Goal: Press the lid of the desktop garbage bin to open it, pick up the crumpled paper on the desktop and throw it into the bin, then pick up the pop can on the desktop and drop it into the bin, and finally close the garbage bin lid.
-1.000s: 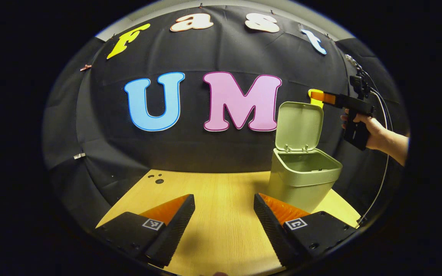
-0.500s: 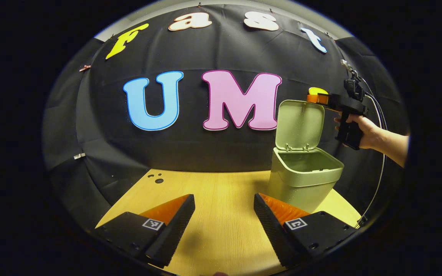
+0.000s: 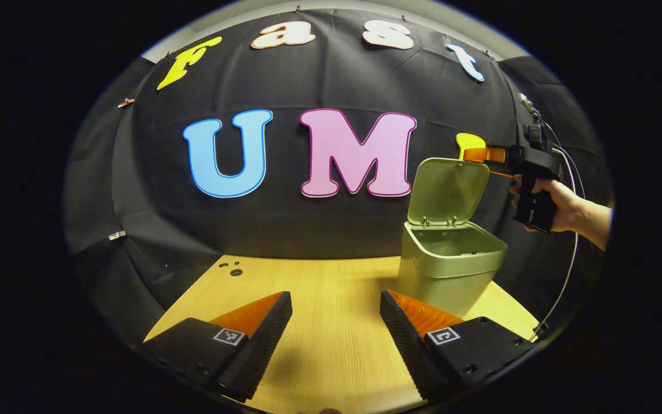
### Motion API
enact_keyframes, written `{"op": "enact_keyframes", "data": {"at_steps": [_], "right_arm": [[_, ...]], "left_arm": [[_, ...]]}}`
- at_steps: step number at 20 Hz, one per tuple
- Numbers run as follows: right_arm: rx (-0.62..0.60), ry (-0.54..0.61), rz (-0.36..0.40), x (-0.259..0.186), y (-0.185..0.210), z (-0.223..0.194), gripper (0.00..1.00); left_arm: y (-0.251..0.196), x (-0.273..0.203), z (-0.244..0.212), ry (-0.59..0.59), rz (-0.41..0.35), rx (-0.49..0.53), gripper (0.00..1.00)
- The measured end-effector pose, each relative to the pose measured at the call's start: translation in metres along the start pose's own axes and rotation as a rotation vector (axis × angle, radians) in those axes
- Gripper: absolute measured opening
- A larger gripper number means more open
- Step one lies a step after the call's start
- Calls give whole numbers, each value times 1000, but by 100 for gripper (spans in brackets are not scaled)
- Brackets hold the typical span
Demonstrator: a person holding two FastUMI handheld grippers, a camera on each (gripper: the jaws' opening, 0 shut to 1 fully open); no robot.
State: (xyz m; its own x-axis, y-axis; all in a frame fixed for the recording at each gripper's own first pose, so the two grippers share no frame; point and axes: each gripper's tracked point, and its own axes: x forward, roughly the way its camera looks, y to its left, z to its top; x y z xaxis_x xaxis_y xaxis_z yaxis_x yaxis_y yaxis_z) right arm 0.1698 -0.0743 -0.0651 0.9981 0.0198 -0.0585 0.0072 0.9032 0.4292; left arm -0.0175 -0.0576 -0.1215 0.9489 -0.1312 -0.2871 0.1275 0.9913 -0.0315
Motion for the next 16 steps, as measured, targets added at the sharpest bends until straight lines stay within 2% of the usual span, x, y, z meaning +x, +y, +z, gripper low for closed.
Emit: {"op": "enact_keyframes", "data": {"at_steps": [3,9,16], "right_arm": [[15,39,19,-16,3,-13,98],[-33,122,34,-42,10,-40,97],[-85,242,31,-63,12,-92,97]], "left_arm": [[0,-5,-3,-1,-6,-3,99],[1,-13,-2,-5,-11,0,99],[5,-20,-1,-10,-14,1,99]]}}
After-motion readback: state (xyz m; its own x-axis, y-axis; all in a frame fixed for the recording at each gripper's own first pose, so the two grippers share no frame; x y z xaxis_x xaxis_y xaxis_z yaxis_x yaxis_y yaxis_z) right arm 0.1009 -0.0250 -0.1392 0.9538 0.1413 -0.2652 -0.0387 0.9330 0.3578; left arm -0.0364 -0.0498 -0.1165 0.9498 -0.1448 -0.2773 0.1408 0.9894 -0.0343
